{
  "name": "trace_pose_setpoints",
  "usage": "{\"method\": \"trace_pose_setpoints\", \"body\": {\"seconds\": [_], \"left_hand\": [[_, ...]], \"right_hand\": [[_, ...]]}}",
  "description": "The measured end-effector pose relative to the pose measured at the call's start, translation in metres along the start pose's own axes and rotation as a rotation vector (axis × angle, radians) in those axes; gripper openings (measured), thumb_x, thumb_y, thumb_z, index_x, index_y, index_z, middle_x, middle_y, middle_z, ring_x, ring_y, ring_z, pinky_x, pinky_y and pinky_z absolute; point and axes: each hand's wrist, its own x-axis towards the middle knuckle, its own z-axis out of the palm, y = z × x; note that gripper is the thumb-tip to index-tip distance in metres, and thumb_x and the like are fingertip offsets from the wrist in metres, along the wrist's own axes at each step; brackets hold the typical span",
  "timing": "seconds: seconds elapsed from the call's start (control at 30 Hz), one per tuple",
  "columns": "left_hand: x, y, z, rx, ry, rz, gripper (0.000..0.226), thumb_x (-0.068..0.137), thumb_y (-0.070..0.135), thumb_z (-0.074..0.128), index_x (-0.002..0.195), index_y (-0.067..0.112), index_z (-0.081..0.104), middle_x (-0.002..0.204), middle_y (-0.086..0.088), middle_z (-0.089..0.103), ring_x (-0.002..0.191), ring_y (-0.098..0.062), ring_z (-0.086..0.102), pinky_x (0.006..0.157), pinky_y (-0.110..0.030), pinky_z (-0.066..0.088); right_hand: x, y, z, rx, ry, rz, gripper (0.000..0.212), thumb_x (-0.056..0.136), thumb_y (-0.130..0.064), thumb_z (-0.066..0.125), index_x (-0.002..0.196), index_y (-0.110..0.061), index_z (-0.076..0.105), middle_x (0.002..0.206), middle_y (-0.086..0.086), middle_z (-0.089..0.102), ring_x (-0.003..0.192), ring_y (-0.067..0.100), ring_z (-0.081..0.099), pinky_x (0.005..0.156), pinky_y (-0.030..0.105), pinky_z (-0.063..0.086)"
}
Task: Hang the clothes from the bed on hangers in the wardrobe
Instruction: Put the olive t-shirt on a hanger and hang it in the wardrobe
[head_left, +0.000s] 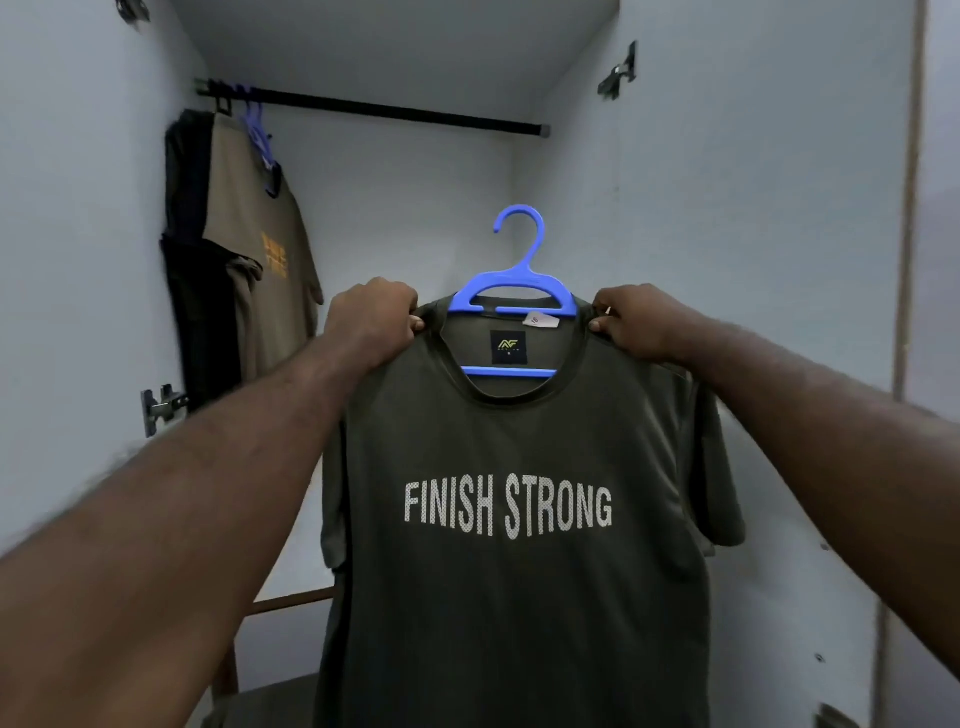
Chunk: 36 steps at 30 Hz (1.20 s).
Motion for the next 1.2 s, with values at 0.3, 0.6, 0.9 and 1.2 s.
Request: {"method": "trace_pose_setpoints", "body": {"seconds": [0.3,0.6,0.9,1.2], "left_hand": [[0.054,-0.06,0.059,0.171,0.062,-0.067,0.019,0.096,0.028,0.054,0.098,0.01,0.062,0.102,-0.017,0.063,0.092,-0.035,0.06,0.065,-0.034,0.034],[0.14,-0.137,0.112,0.047,0.099,-0.168,0.021,0.094,0.028,0.059,0.104,0.011,0.064,0.109,-0.016,0.063,0.103,-0.034,0.056,0.073,-0.035,0.038],[0.225,-0.2,0.129,-0.052,0.091,-0.245,0.024,0.089,0.023,0.068,0.105,0.006,0.066,0.103,-0.014,0.064,0.097,-0.03,0.057,0.08,-0.032,0.039],[0.254,-0.202,0.12,0.03,-0.002,-0.274,0.023,0.098,0.018,0.055,0.1,-0.002,0.066,0.097,-0.015,0.063,0.085,-0.021,0.053,0.065,-0.027,0.036]], "right_hand": [[0.1,0.008,0.075,0.17,-0.033,-0.068,0.035,0.096,-0.018,0.055,0.131,-0.014,0.055,0.119,0.008,0.063,0.115,0.026,0.055,0.092,0.029,0.039],[0.235,-0.016,0.149,0.072,0.056,-0.137,0.027,0.097,-0.017,0.054,0.123,-0.011,0.059,0.122,0.015,0.062,0.111,0.031,0.055,0.091,0.037,0.045],[0.358,-0.046,0.182,0.19,0.17,-0.166,0.027,0.096,-0.015,0.058,0.123,-0.012,0.061,0.121,0.015,0.061,0.11,0.03,0.055,0.089,0.035,0.045],[0.459,-0.053,0.206,0.297,0.213,-0.287,0.027,0.092,-0.014,0.065,0.119,-0.009,0.064,0.12,0.015,0.064,0.111,0.031,0.057,0.091,0.034,0.046]]}}
